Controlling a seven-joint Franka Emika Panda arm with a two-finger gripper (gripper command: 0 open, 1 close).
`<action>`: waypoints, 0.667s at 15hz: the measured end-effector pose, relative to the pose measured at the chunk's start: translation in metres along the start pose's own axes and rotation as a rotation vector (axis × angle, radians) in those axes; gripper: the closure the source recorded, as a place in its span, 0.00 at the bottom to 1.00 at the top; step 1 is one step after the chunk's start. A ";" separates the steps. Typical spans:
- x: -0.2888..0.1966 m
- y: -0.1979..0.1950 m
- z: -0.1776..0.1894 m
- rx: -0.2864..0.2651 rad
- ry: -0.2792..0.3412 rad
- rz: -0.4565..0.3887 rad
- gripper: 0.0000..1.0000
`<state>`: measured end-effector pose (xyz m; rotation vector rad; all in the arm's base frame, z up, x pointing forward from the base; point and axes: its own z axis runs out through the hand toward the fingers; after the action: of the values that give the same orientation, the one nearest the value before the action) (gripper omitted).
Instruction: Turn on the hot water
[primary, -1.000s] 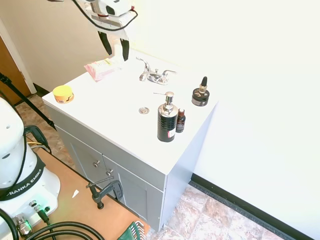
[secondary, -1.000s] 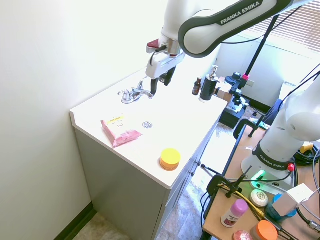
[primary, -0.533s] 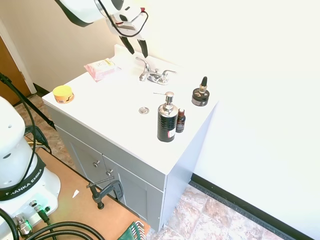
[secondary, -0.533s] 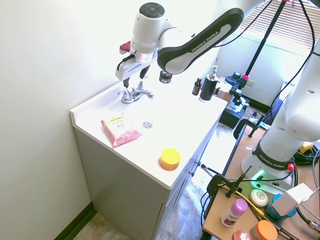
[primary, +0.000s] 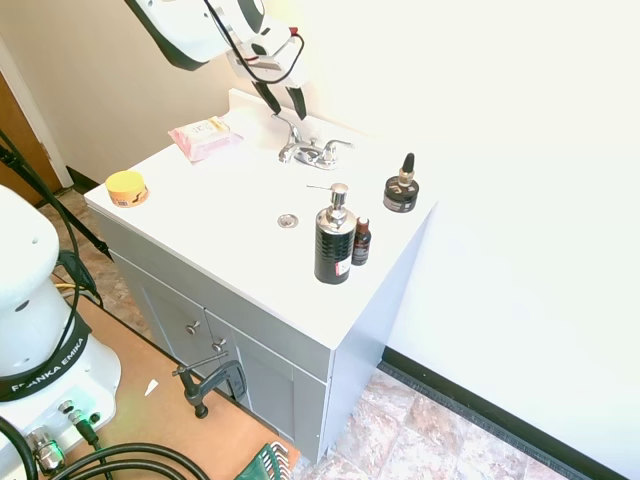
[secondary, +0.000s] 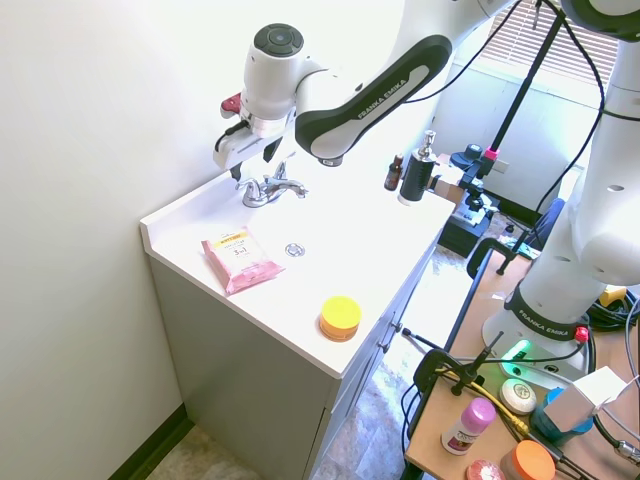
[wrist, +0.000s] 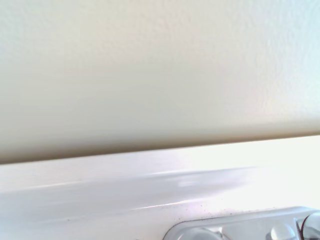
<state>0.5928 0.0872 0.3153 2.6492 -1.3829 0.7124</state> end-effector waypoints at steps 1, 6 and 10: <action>0.001 0.000 0.001 -0.005 -0.013 0.000 0.00; -0.003 0.018 0.012 -0.130 -0.112 -0.037 0.00; 0.014 0.032 0.018 -0.187 -0.039 -0.044 0.00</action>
<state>0.5809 0.0525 0.3002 2.5521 -1.3245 0.5021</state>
